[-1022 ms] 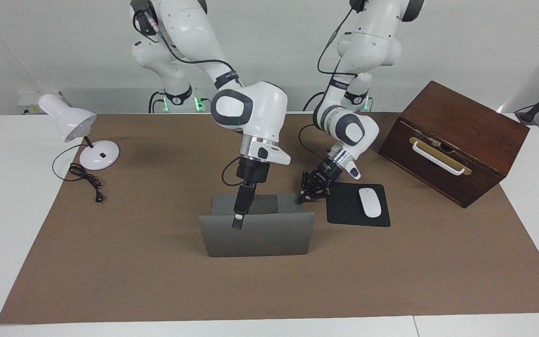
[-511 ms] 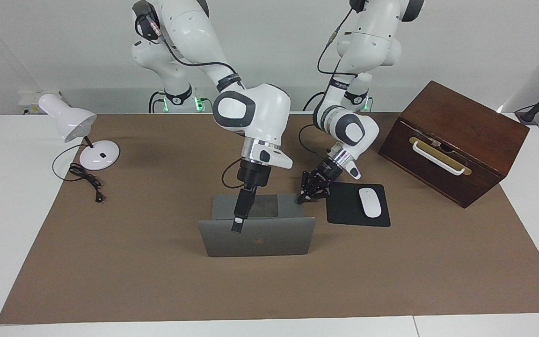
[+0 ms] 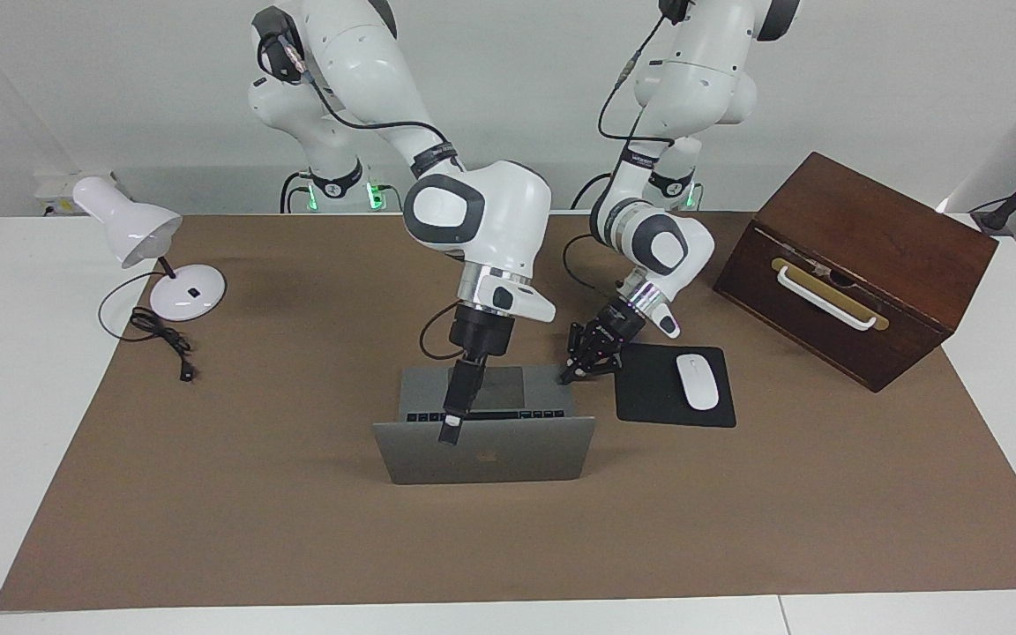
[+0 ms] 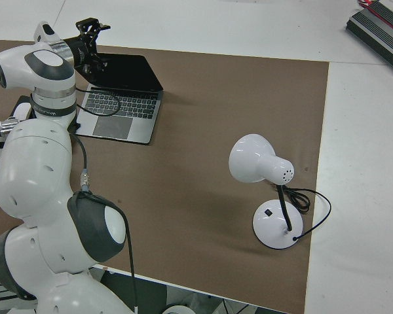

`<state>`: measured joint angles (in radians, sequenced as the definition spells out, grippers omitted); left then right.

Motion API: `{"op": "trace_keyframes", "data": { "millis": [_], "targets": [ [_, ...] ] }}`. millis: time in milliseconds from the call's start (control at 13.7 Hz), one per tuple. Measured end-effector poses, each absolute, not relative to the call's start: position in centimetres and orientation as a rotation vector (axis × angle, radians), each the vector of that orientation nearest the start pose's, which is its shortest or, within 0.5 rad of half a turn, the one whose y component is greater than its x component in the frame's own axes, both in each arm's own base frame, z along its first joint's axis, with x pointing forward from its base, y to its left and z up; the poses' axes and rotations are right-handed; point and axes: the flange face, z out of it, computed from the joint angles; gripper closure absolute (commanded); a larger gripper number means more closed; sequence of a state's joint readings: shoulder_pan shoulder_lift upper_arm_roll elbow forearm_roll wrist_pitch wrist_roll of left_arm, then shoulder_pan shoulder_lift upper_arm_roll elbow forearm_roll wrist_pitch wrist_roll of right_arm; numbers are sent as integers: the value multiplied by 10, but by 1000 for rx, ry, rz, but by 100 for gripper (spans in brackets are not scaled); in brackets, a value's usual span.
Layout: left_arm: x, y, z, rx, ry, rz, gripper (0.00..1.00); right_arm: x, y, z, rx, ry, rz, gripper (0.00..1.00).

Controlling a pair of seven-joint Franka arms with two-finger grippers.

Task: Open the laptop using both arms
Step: 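Push the lid fully open with the right gripper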

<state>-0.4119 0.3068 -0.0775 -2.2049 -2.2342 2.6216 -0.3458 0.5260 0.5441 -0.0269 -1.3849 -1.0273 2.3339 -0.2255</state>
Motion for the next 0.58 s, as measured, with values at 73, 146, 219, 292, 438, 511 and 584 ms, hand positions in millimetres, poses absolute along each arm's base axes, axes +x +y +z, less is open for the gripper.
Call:
{"op": "trace_keyframes", "data": {
  "millis": [73,146,219,292,438,511,584],
  "targets": [
    [481,-236,229,1191,1779,-457,100,663,350,447,1779,1389,583,0],
    [481,-236,229,1191,1779,-457,100,663,350,448,1792,1384,582,0],
    [481,-236,229,1191,1779,-457,100,663,349,449,1826,1373,580,0],
    [481,-236,229,1191,1779,-457,100,664,347,451,1868,1359,575,0],
    [481,-236,229,1191,1779,-457,100,666,336,456,1981,1307,538,0],
    [481,-236,229,1191,1779,-457,100,666,330,462,2032,1280,520,0],
    [481,-236,229,1191,1779,-457,100,664,325,468,2068,1258,504,0]
  ]
}}
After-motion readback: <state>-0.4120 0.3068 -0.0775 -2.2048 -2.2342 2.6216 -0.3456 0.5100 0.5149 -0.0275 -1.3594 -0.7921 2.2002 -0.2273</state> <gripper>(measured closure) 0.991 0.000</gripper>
